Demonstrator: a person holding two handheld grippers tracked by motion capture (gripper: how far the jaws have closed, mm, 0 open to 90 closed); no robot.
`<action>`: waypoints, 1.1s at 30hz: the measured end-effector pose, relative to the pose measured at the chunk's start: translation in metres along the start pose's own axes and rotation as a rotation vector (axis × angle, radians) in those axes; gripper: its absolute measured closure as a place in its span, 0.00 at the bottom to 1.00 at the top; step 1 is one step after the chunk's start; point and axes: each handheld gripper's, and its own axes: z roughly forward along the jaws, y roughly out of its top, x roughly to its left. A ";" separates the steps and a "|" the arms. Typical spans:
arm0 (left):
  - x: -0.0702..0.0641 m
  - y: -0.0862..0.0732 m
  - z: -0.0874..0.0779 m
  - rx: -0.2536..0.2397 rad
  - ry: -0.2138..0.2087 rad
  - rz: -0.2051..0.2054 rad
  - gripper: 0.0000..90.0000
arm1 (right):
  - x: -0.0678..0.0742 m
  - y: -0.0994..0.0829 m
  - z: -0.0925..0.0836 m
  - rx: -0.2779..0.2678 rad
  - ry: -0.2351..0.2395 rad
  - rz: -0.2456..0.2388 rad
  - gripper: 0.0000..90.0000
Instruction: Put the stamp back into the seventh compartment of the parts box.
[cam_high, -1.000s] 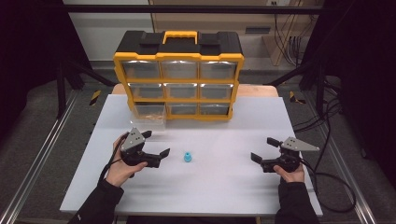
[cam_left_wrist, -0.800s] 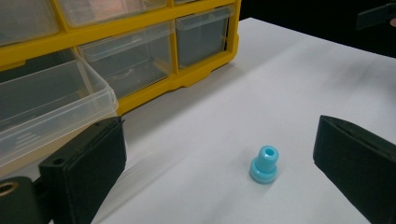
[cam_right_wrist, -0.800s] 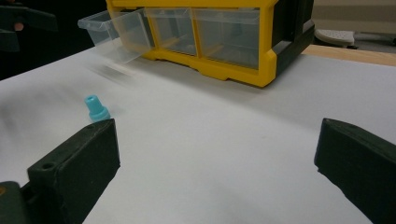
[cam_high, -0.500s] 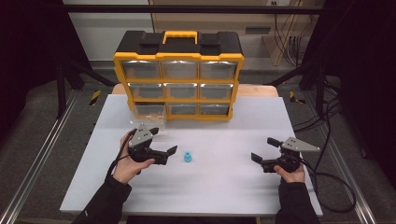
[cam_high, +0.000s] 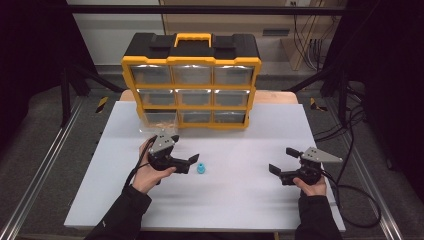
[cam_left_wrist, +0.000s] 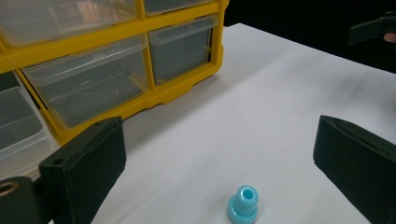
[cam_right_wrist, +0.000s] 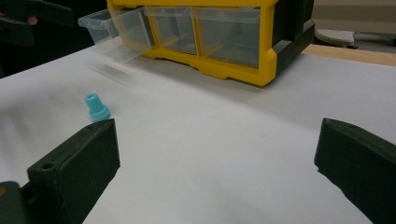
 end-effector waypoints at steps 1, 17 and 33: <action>0.000 0.000 0.001 0.004 -0.002 0.000 0.03 | 0.000 0.000 0.000 0.000 0.000 0.000 0.01; -0.009 -0.014 0.021 0.061 -0.025 0.010 0.03 | 0.000 0.000 0.000 0.002 0.000 -0.003 0.01; -0.014 -0.023 0.031 0.101 -0.037 0.011 0.03 | 0.000 0.000 -0.001 0.000 -0.003 -0.003 0.01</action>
